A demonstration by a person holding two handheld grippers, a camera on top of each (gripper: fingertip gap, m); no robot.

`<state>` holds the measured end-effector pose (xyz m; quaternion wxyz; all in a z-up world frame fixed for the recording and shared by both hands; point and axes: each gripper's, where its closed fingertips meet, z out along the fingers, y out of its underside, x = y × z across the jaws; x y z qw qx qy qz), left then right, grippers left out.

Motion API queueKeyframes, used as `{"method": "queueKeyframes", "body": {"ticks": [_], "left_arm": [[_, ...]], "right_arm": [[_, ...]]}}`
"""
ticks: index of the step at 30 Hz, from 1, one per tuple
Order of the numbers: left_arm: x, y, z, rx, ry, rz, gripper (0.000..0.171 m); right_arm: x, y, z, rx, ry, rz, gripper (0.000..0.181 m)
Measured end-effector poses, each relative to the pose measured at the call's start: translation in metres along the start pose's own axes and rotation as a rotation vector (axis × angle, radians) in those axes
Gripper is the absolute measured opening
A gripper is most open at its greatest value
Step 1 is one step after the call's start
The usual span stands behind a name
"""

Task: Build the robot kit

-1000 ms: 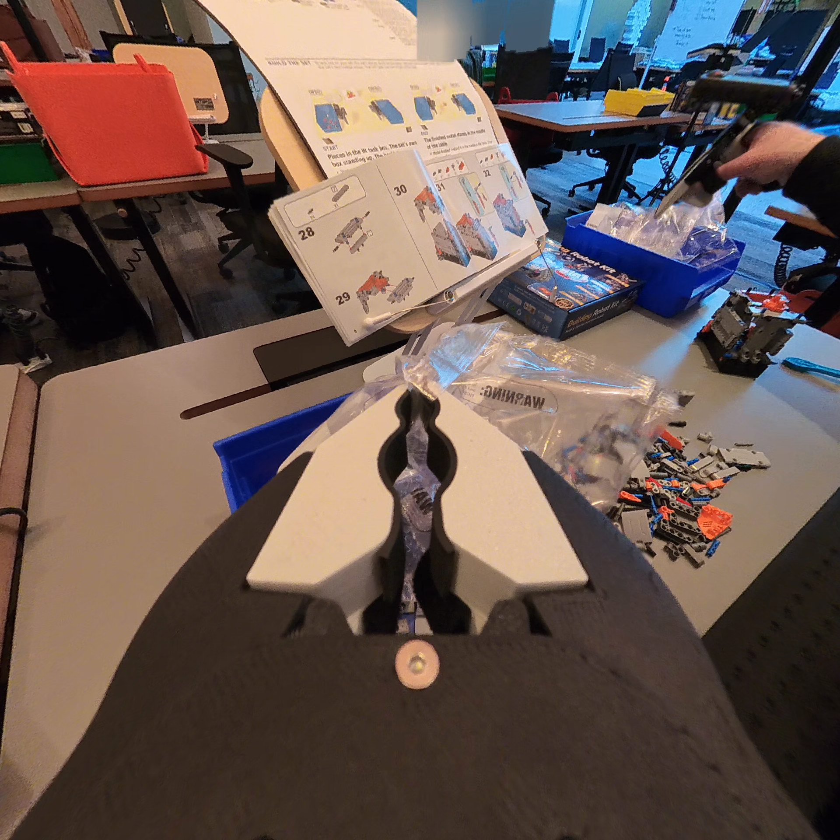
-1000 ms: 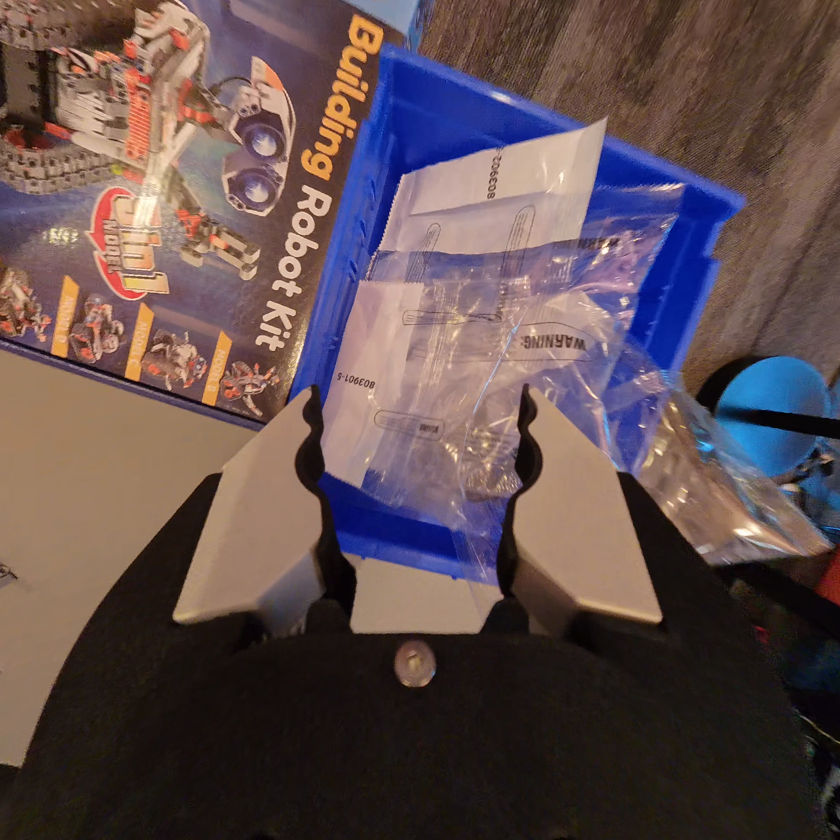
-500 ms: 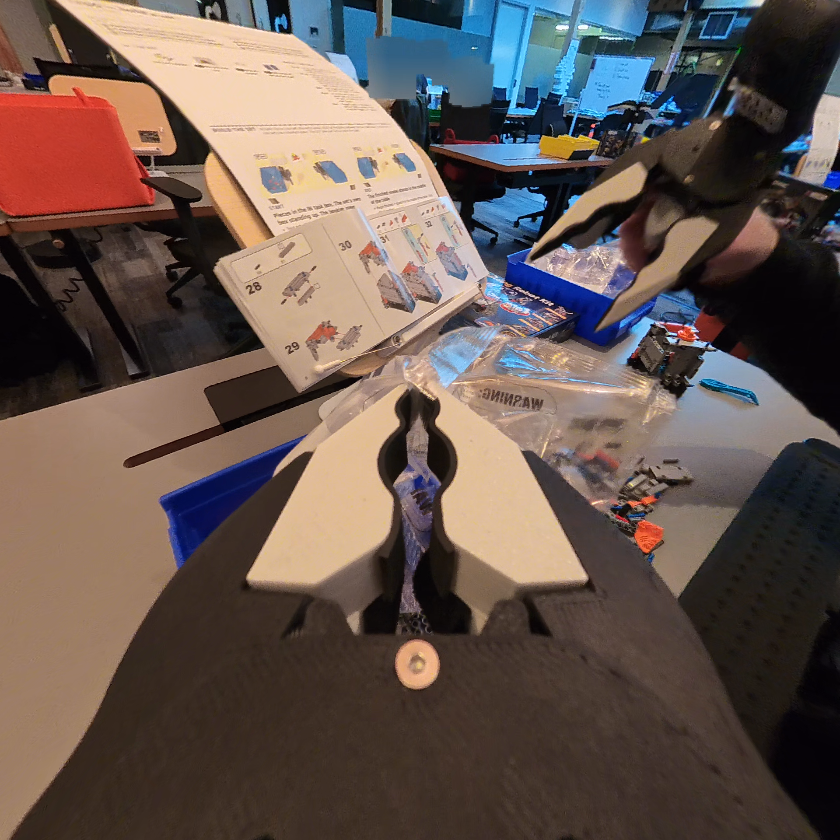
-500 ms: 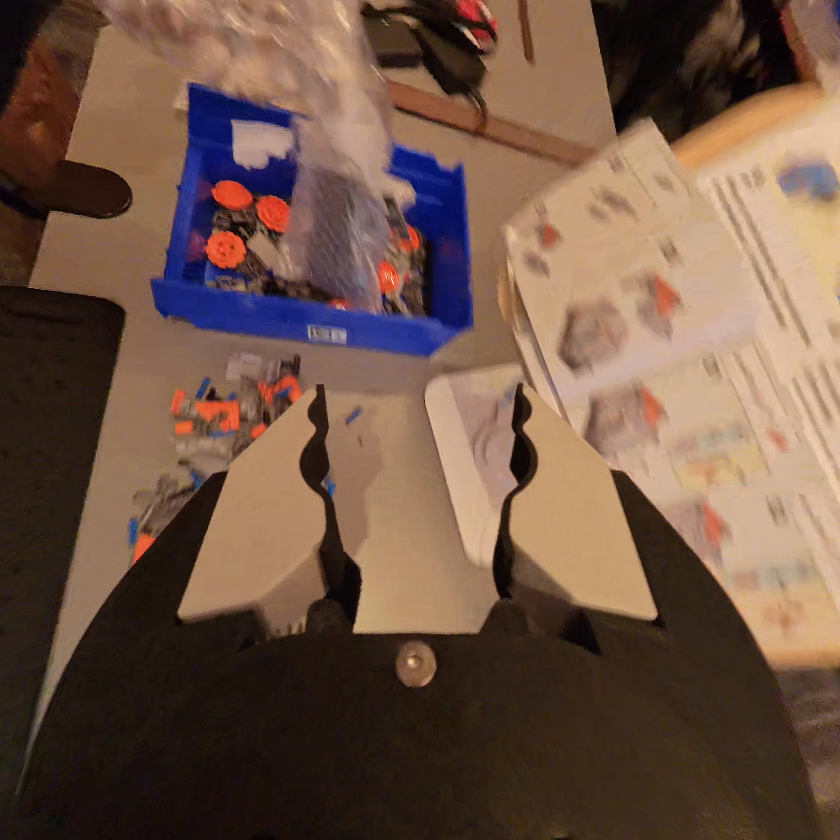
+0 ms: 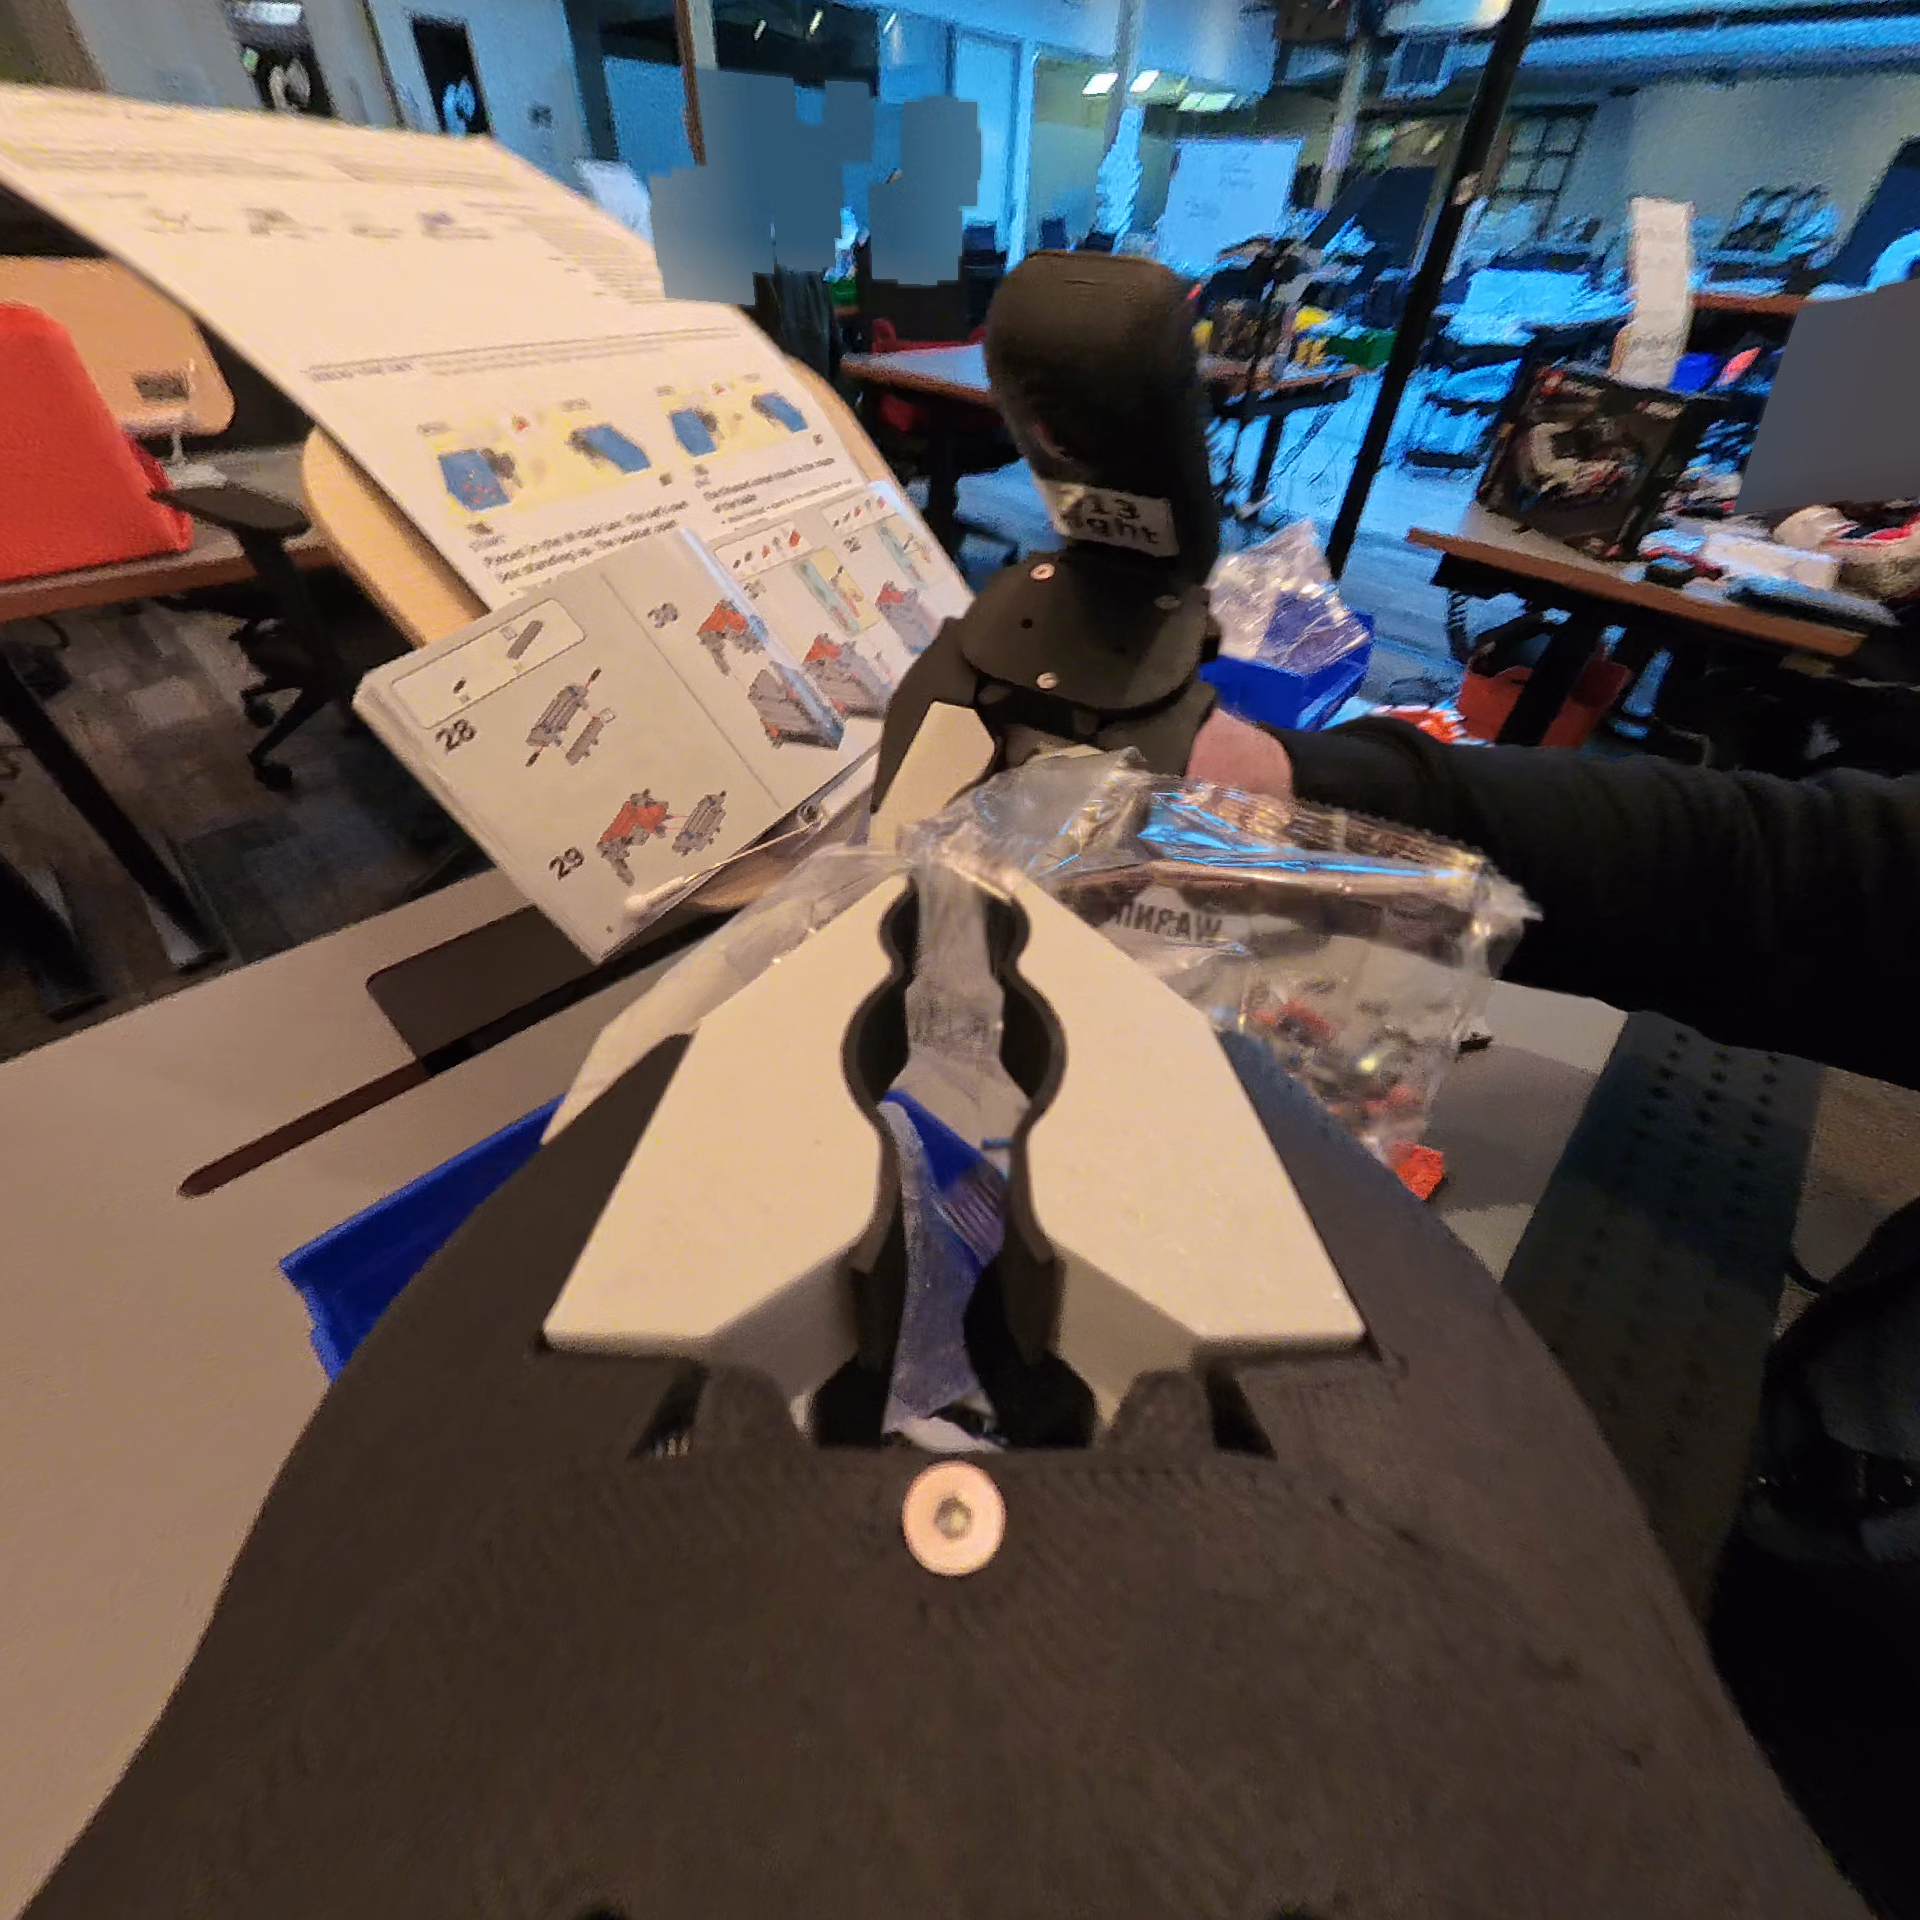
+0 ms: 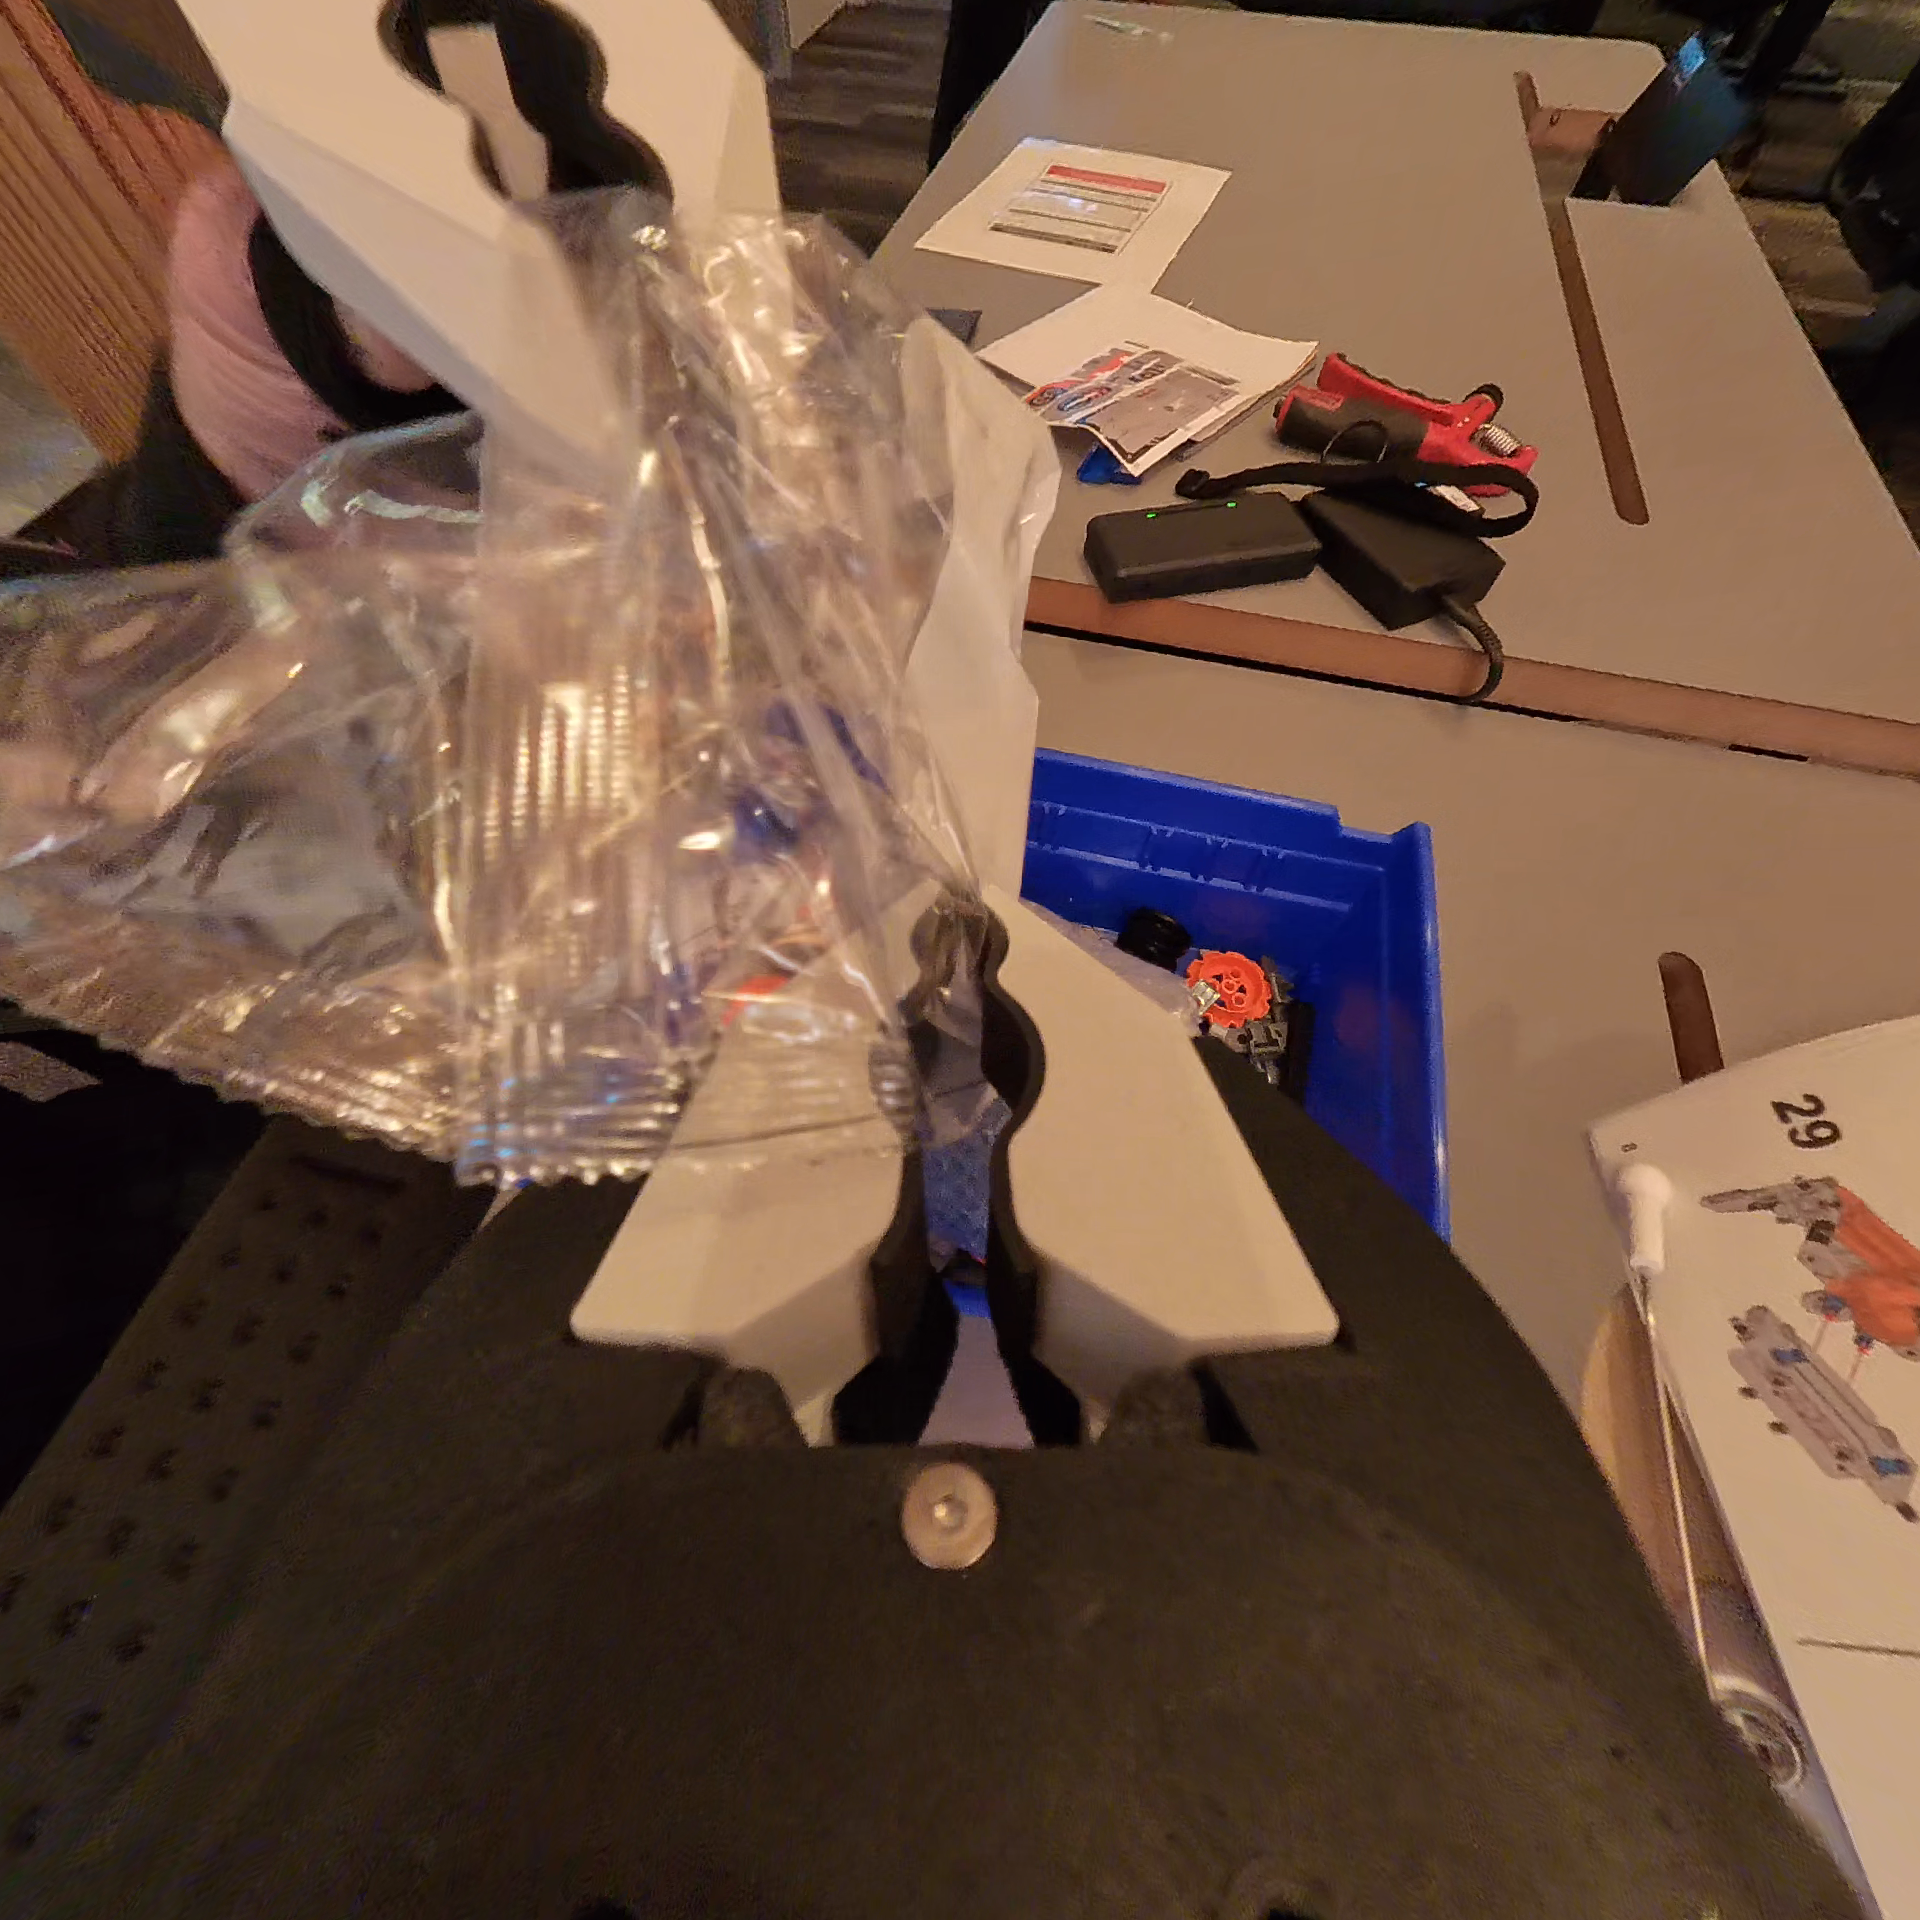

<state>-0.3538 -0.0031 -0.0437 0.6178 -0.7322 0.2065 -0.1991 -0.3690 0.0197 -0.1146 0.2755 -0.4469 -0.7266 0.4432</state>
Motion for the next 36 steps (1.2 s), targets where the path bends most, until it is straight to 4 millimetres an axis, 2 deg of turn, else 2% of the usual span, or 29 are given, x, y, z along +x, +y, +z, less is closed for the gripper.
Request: {"method": "queueKeyframes", "body": {"ticks": [1,3,4,7,9,12,16,18,20,21,23,25,27,28,31,33,36], "left_arm": [[0.003,-0.001,-0.004,0.03,0.023,0.004,0.014],[0.005,0.0,-0.017,0.084,0.046,0.008,0.036],[0.005,0.001,-0.026,0.118,0.053,0.013,0.04],[-0.006,0.015,-0.046,0.143,0.004,0.014,0.057],[-0.014,0.031,-0.043,0.096,-0.018,0.015,0.069],[-0.013,0.047,-0.019,-0.002,-0.017,0.027,0.077],[-0.003,0.054,0.027,-0.12,0.013,0.017,0.069],[-0.004,0.058,0.043,-0.142,0.033,-0.016,0.056],[-0.009,0.062,0.049,-0.144,0.033,-0.065,0.025],[-0.005,0.063,0.051,-0.138,0.063,-0.082,0.013],[-0.007,0.064,0.05,-0.12,0.053,-0.089,0.001],[-0.006,0.065,0.049,-0.118,0.057,-0.096,0.0],[-0.006,0.064,0.045,-0.108,0.065,-0.1,0.0],[-0.007,0.063,0.043,-0.098,0.063,-0.108,0.0],[-0.007,0.056,0.04,-0.064,0.078,-0.121,0.0],[-0.006,0.058,0.041,-0.079,0.07,-0.106,0.0],[-0.013,0.055,0.038,-0.062,0.007,-0.101,0.0]], "right_arm": [[0.002,-0.002,-0.003,0.004,0.005,0.014,0.0],[0.004,-0.005,-0.01,0.019,0.001,0.054,0.0],[0.006,-0.007,-0.014,0.032,0.004,0.075,0.0],[0.008,-0.011,-0.024,0.064,-0.021,0.145,0.0],[0.008,-0.015,-0.028,0.076,-0.034,0.173,0.0],[0.003,-0.02,-0.027,0.063,-0.039,0.179,0.0],[-0.009,-0.025,-0.017,0.045,-0.052,0.171,0.0],[-0.013,-0.027,-0.013,0.048,-0.055,0.168,0.0],[-0.017,-0.028,-0.011,0.05,-0.06,0.17,0.0],[-0.018,-0.028,-0.01,0.047,-0.06,0.171,0.0],[-0.017,-0.028,-0.01,0.059,-0.047,0.165,0.0],[-0.017,-0.024,-0.016,0.065,-0.034,0.152,0.016],[-0.009,-0.008,-0.023,0.031,0.004,0.141,0.033],[-0.006,0.0,-0.025,0.025,0.005,0.144,0.036],[-0.01,0.022,-0.021,-0.022,-0.032,0.136,0.027],[-0.01,0.023,-0.017,-0.014,-0.013,0.099,0.01],[-0.011,0.018,-0.015,-0.005,0.026,0.085,0.006]]}}
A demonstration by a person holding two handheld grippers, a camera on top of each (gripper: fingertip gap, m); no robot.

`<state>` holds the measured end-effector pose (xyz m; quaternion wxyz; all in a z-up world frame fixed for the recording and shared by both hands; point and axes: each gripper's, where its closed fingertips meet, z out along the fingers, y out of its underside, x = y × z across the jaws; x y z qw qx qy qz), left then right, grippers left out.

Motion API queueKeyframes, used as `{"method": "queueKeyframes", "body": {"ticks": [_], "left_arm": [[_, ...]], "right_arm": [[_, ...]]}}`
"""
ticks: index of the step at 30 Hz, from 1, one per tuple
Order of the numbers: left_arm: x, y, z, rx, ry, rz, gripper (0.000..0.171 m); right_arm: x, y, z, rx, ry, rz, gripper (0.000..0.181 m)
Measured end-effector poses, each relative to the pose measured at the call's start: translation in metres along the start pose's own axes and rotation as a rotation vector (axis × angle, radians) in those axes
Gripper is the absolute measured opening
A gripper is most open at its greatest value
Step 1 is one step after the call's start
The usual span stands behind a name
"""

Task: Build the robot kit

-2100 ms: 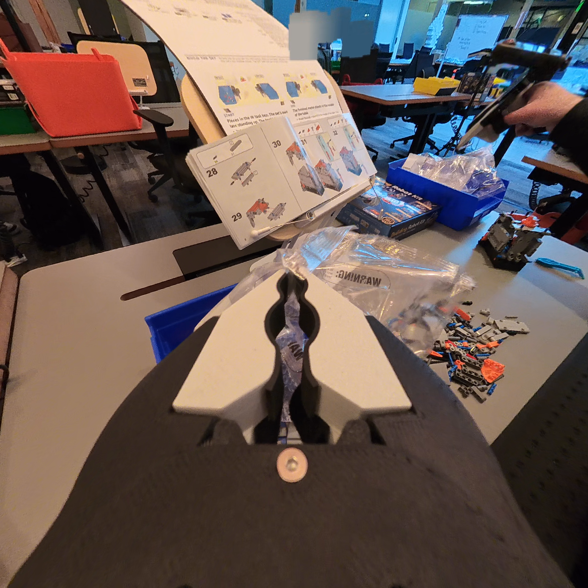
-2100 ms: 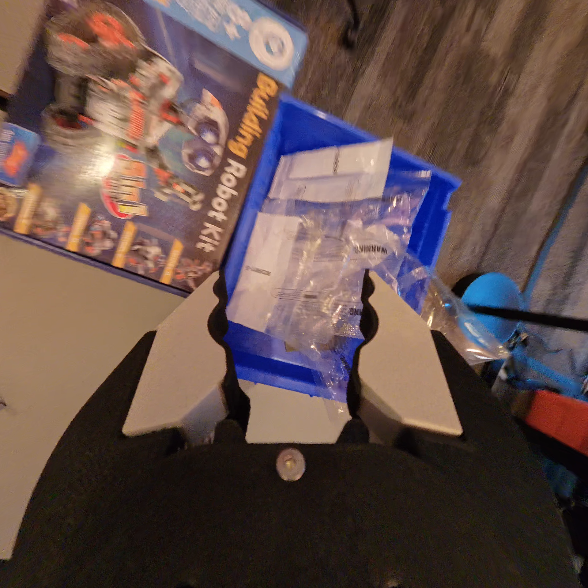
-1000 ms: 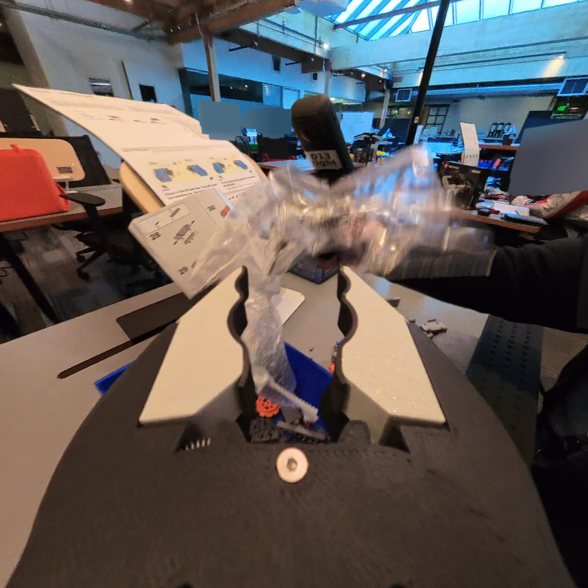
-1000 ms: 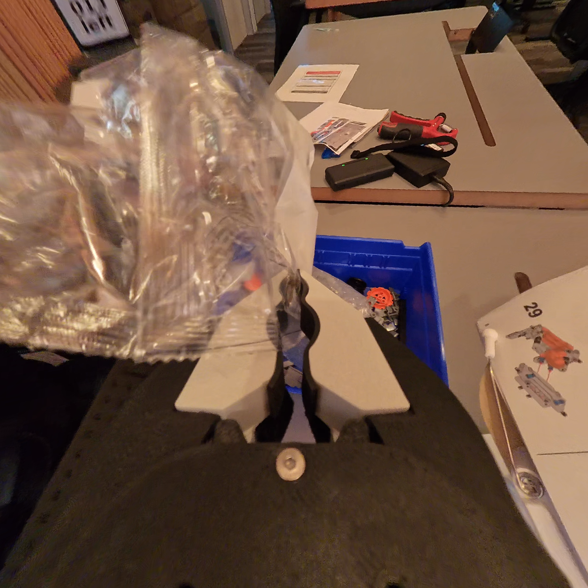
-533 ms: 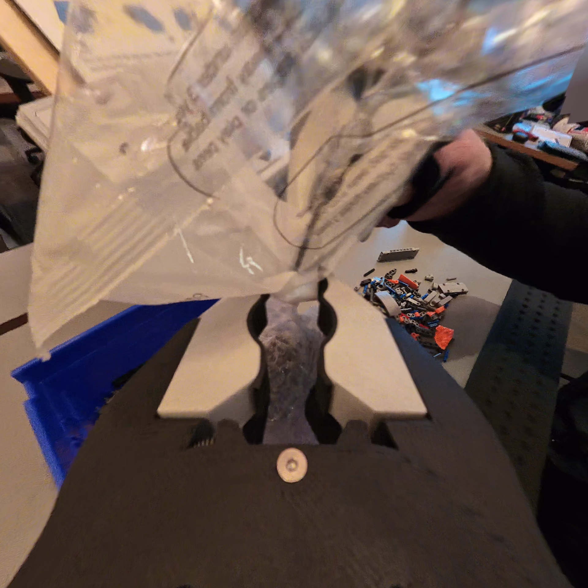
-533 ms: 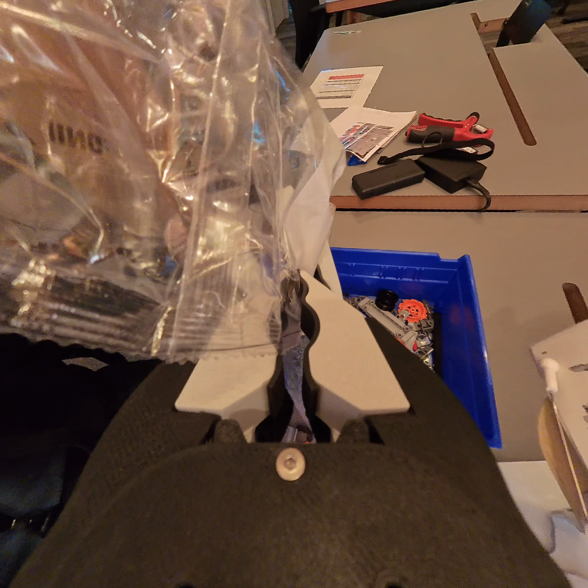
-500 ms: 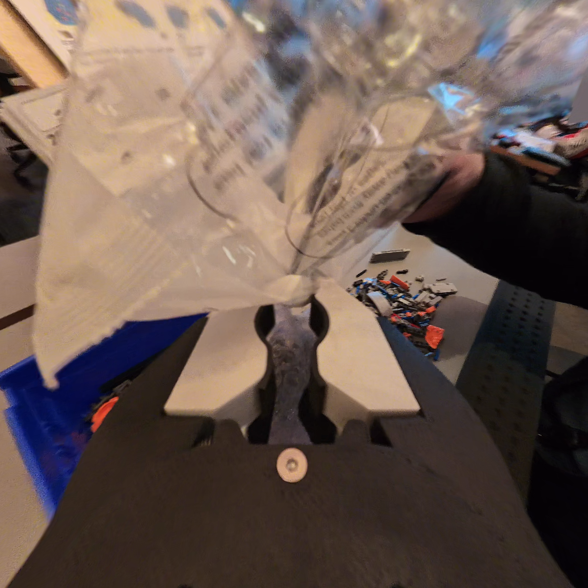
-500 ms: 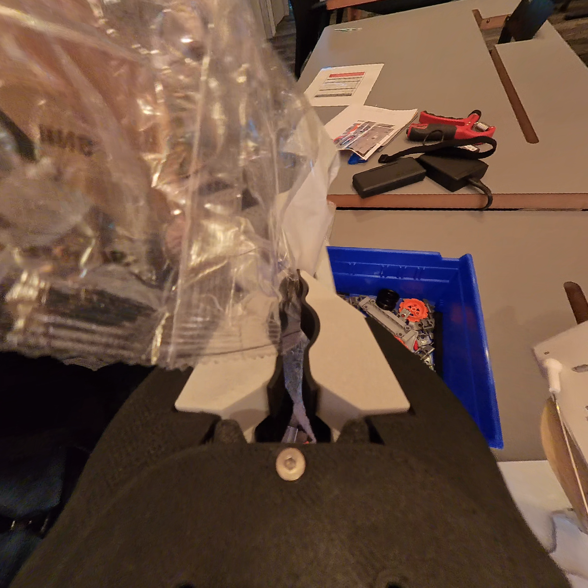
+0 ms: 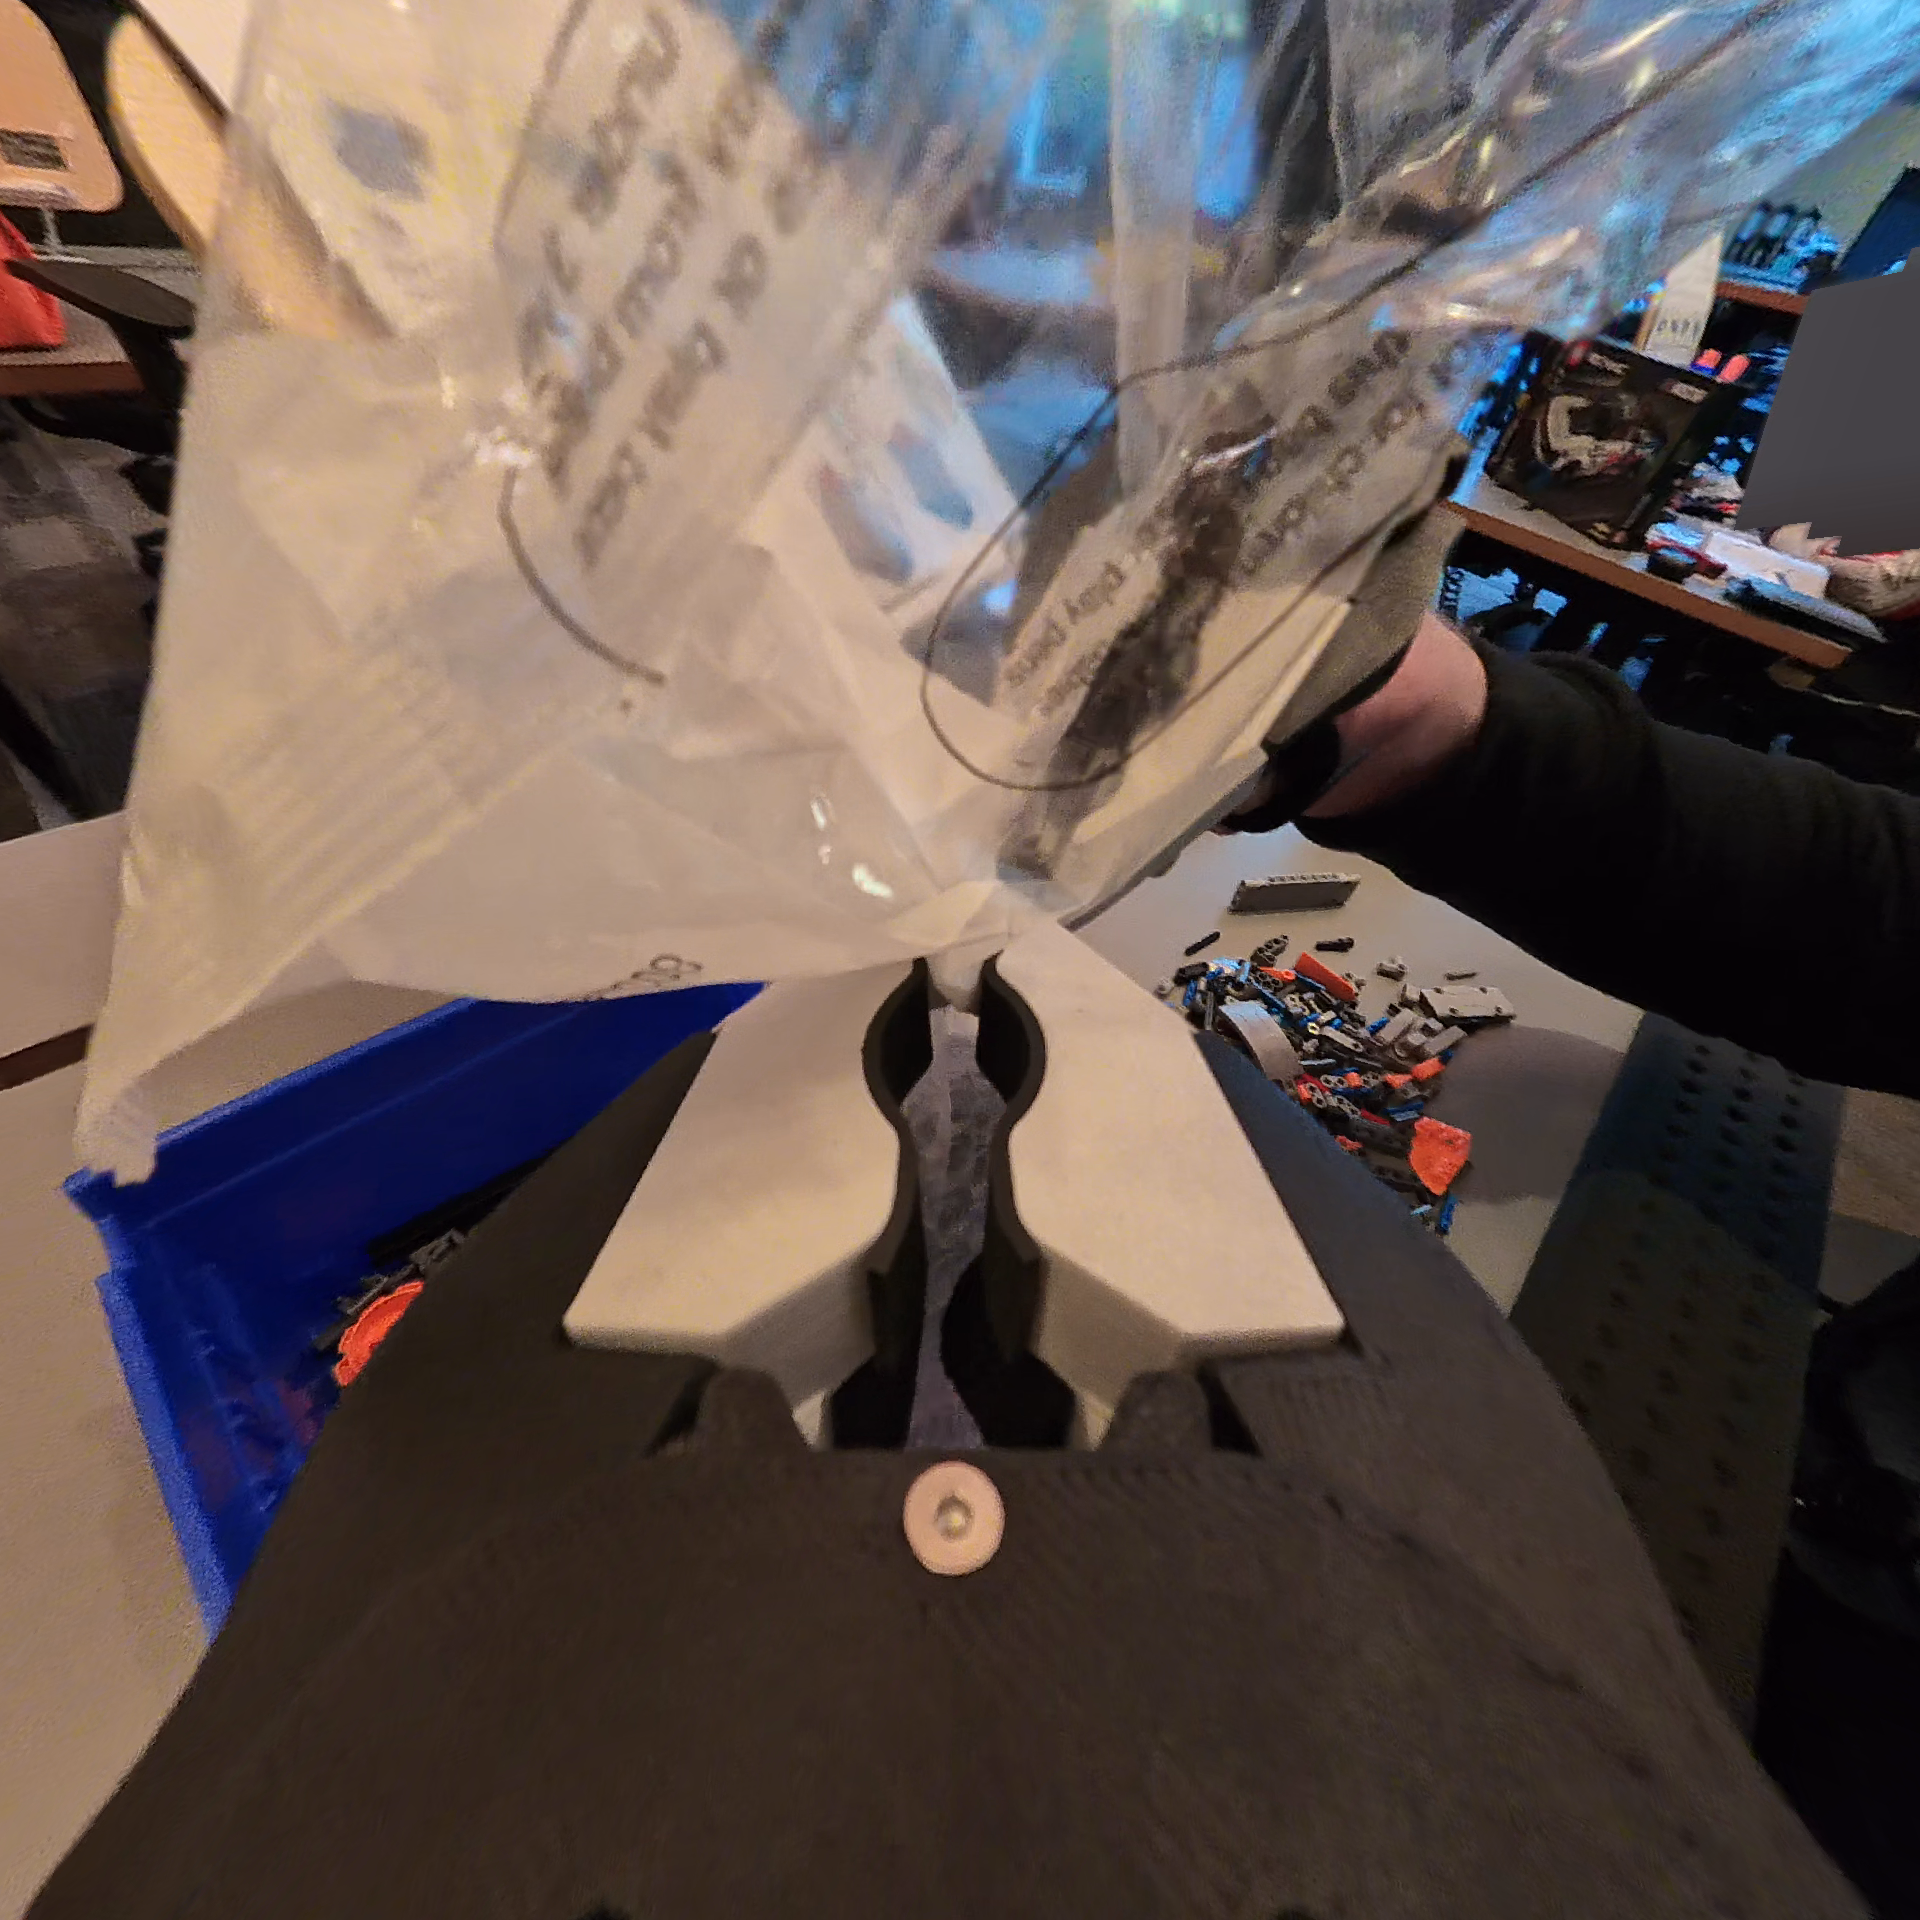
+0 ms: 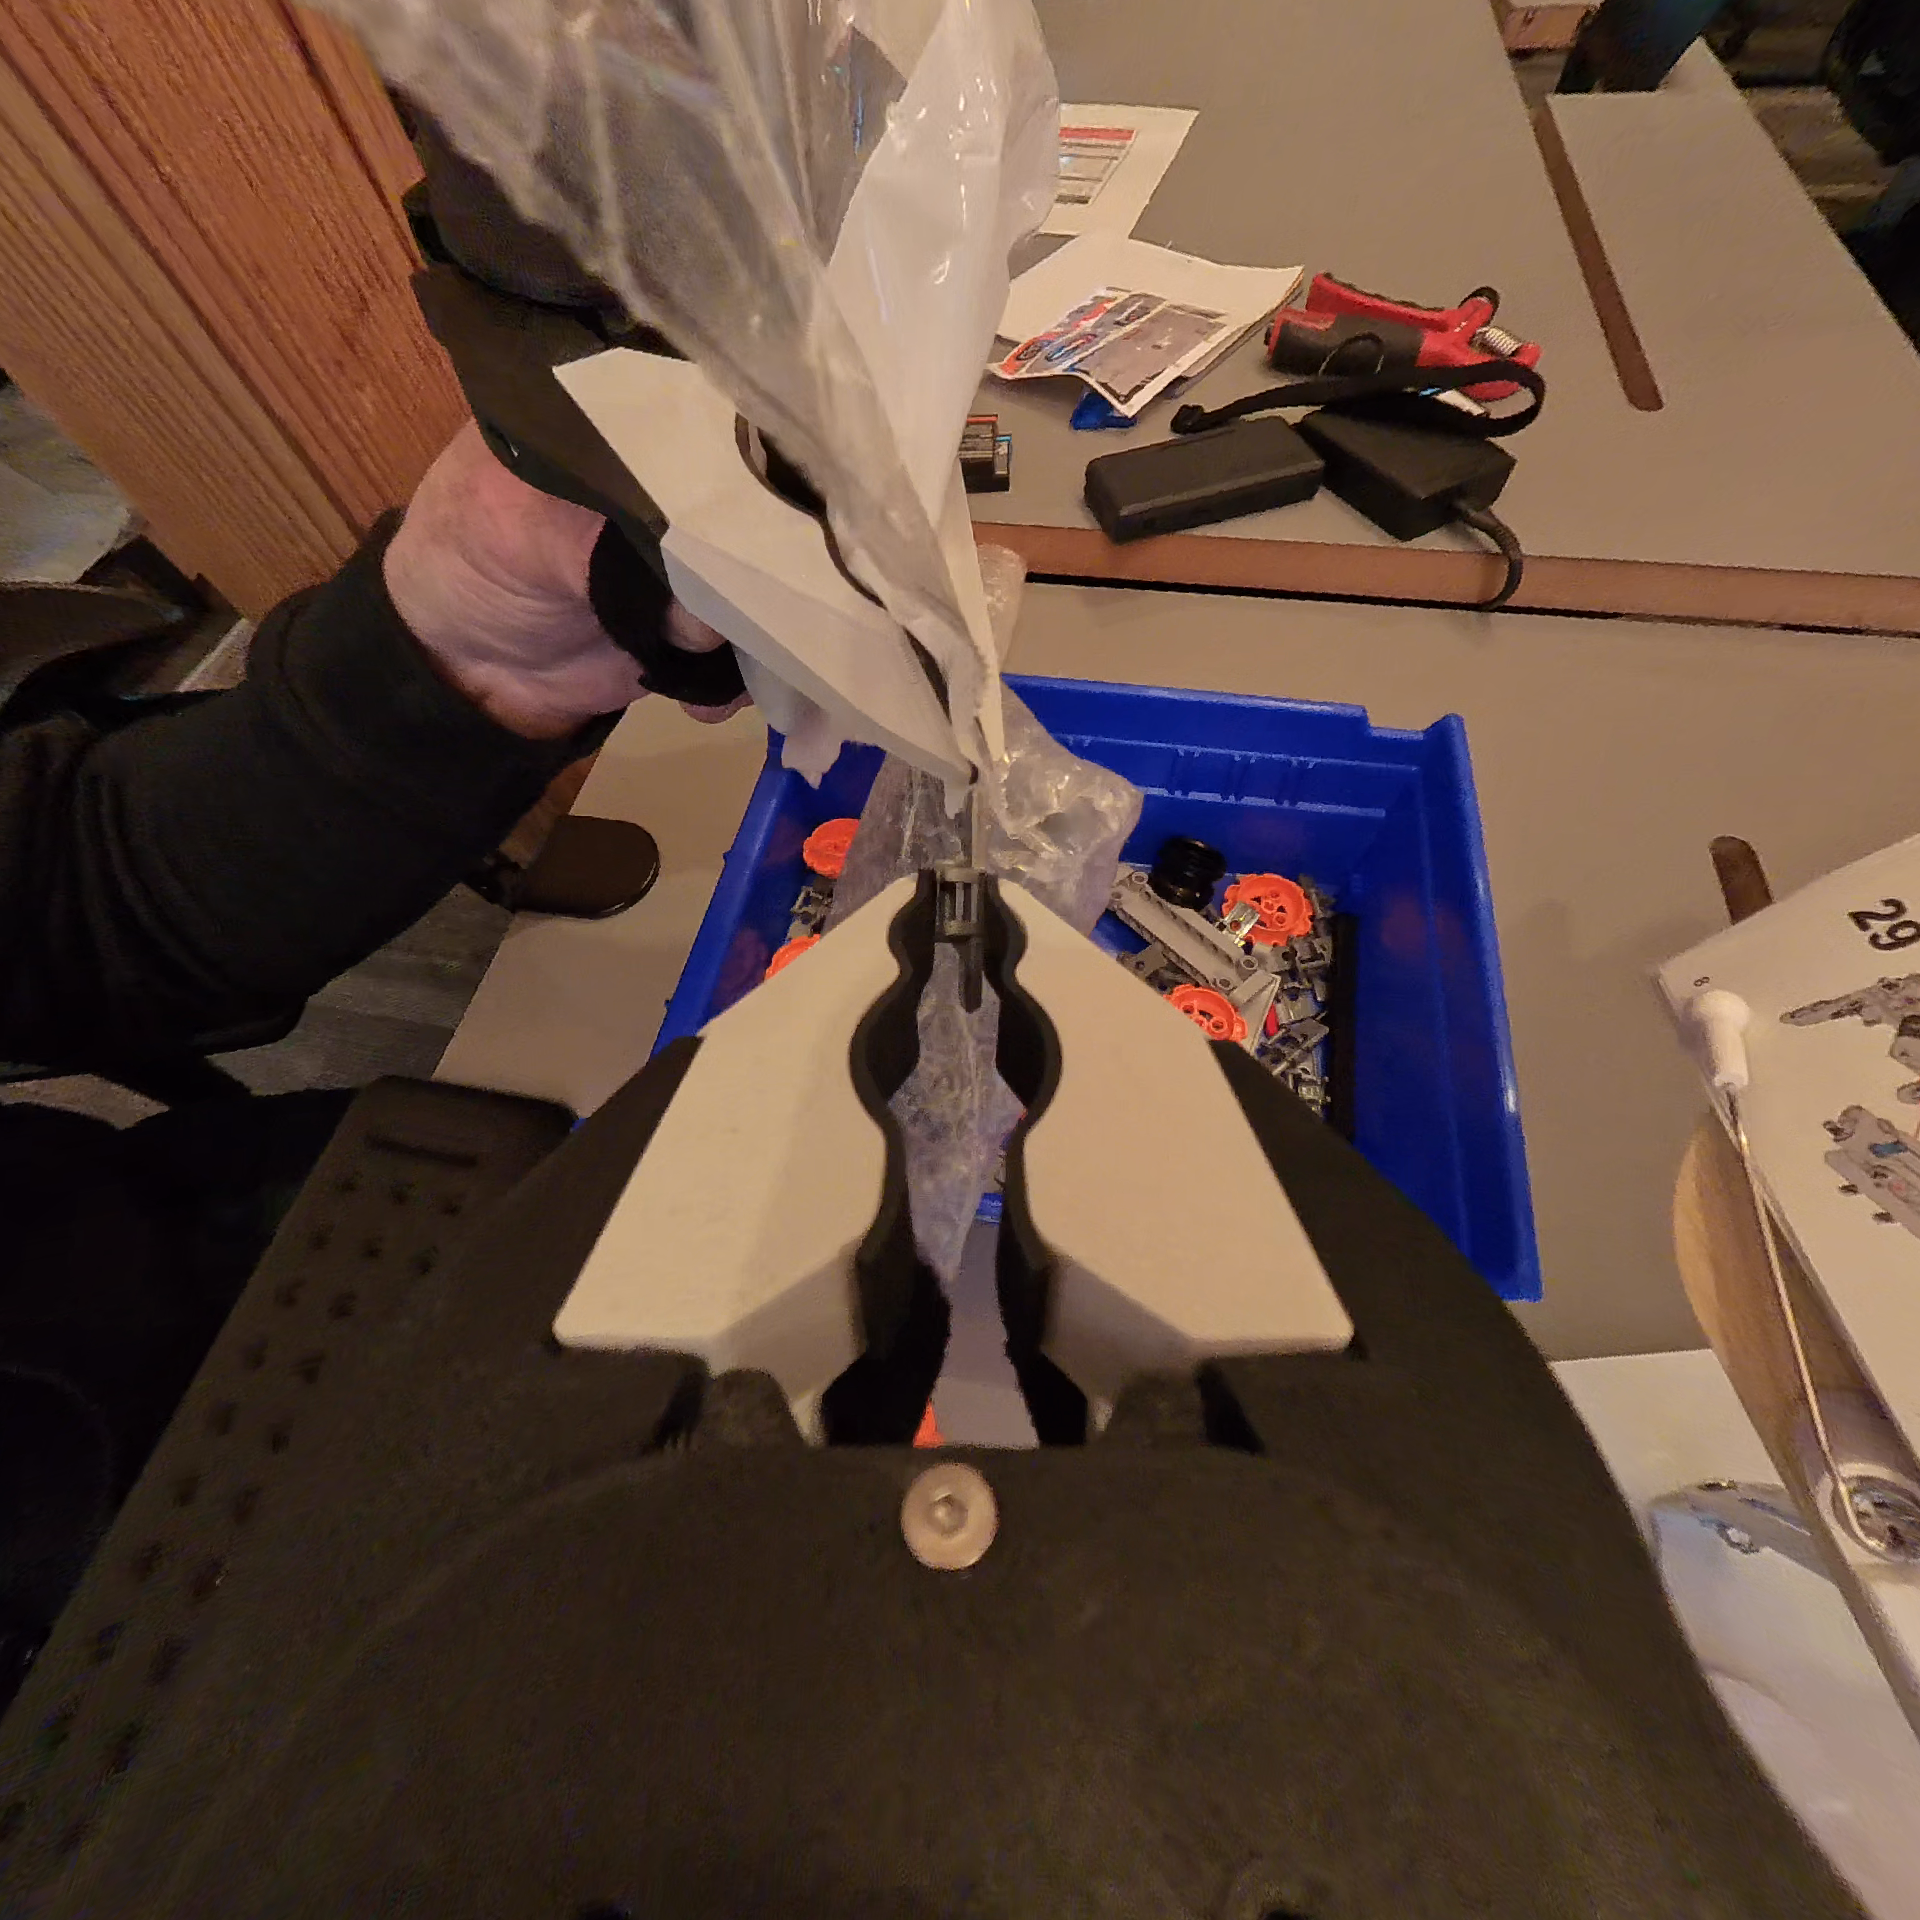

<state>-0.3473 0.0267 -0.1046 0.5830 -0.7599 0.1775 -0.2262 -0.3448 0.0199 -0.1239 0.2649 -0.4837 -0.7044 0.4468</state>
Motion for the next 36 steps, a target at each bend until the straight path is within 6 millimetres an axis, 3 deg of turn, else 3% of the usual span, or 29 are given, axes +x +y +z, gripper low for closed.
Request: {"method": "queueKeyframes", "body": {"ticks": [2,4,6,10,14,21,23,25,28,31,33,36], "left_arm": [[-0.002,-0.003,-0.002,0.031,-0.035,-0.004,0.0],[-0.024,-0.007,-0.016,0.076,-0.143,-0.014,0.0],[-0.028,-0.014,-0.029,0.144,-0.109,-0.064,0.0],[-0.02,-0.017,-0.034,0.116,-0.126,-0.018,0.0],[-0.021,-0.032,-0.062,0.145,-0.202,0.026,0.0],[-0.018,-0.049,-0.093,0.182,-0.246,0.051,0.0],[-0.015,-0.048,-0.092,0.171,-0.235,0.049,0.0],[-0.012,-0.044,-0.089,0.154,-0.23,0.05,0.0],[-0.008,-0.04,-0.082,0.142,-0.212,0.051,0.0],[-0.002,-0.04,-0.075,0.154,-0.164,0.039,0.0],[0.005,-0.04,-0.065,0.155,-0.116,0.032,0.0],[0.019,-0.04,-0.048,0.147,-0.058,0.032,0.0]], "right_arm": [[-0.002,-0.002,0.0,-0.004,0.087,-0.062,0.006],[-0.001,0.007,0.0,-0.066,0.21,-0.176,0.006],[-0.01,0.011,0.002,-0.075,0.212,-0.204,0.006],[-0.004,0.012,-0.006,-0.047,0.159,-0.09,0.006],[0.003,0.026,-0.011,-0.092,0.141,-0.031,0.006],[0.002,0.053,0.027,-0.173,0.063,0.054,0.008],[0.006,0.065,0.041,-0.226,0.071,0.081,0.038],[0.005,0.055,0.043,-0.174,0.065,0.084,0.045],[-0.006,0.017,0.026,-0.018,0.071,0.028,0.042],[-0.021,-0.012,0.018,0.052,0.038,-0.015,0.067],[-0.026,-0.025,0.022,0.068,0.027,-0.022,0.079],[-0.028,-0.026,0.041,0.024,0.034,-0.045,0.075]]}}
